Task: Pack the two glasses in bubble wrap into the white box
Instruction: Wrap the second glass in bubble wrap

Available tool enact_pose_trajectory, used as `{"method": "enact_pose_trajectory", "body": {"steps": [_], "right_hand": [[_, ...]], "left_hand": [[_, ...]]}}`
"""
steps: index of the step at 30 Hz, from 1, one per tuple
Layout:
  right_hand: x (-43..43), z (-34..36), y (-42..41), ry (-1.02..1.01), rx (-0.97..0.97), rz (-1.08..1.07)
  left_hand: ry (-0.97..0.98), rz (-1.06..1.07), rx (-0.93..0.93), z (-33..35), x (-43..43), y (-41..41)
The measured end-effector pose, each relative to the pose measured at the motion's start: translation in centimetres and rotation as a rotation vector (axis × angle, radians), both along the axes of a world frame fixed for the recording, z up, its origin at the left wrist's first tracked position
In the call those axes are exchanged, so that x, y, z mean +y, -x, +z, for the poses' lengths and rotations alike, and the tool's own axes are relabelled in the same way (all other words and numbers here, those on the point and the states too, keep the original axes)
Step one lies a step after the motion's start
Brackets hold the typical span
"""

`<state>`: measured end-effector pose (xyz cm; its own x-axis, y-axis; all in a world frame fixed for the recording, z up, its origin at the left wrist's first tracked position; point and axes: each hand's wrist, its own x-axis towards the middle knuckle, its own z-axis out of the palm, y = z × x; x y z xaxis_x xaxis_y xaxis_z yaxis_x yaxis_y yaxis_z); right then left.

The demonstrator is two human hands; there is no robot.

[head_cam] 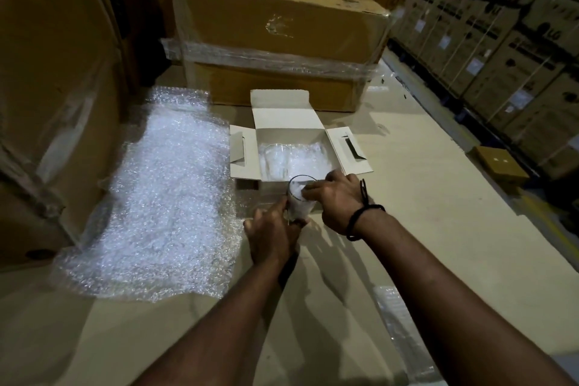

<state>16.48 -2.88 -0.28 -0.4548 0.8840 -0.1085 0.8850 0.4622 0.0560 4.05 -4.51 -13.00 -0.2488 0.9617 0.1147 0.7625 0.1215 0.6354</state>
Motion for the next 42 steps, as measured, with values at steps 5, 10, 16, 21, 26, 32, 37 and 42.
{"method": "enact_pose_trajectory", "body": {"steps": [5, 10, 16, 21, 26, 32, 37, 42], "right_hand": [[0.3, 1.8, 0.6, -0.007, 0.056, -0.041], [0.5, 1.1, 0.6, -0.032, 0.027, 0.101], [1.7, 0.5, 0.8, 0.048, -0.119, 0.157], [2.2, 0.6, -0.8, -0.010, 0.472, -0.062], [2.2, -1.0, -0.3, 0.192, 0.449, -0.186], [2.3, 0.5, -2.4, 0.228, 0.734, -0.218], [4.8, 4.0, -5.4, 0.130, 0.969, -0.149], [10.1, 2.6, -4.9, -0.070, 0.575, 0.092]], "left_hand": [[-0.041, -0.010, -0.038, -0.6, -0.1, 0.1], [-0.018, -0.021, -0.082, 0.0, -0.2, 0.3], [-0.047, -0.069, -0.108, 0.6, -0.6, 0.5], [-0.061, -0.019, -0.091, 0.9, -0.6, 0.2], [-0.035, 0.066, -0.138, 1.2, -0.9, -0.5], [-0.072, 0.093, -0.367, 0.7, -0.9, -0.1], [-0.279, 0.229, -0.381, 0.4, -1.4, 0.1], [-0.185, 0.187, -0.114, 0.6, -0.9, -0.4]]}}
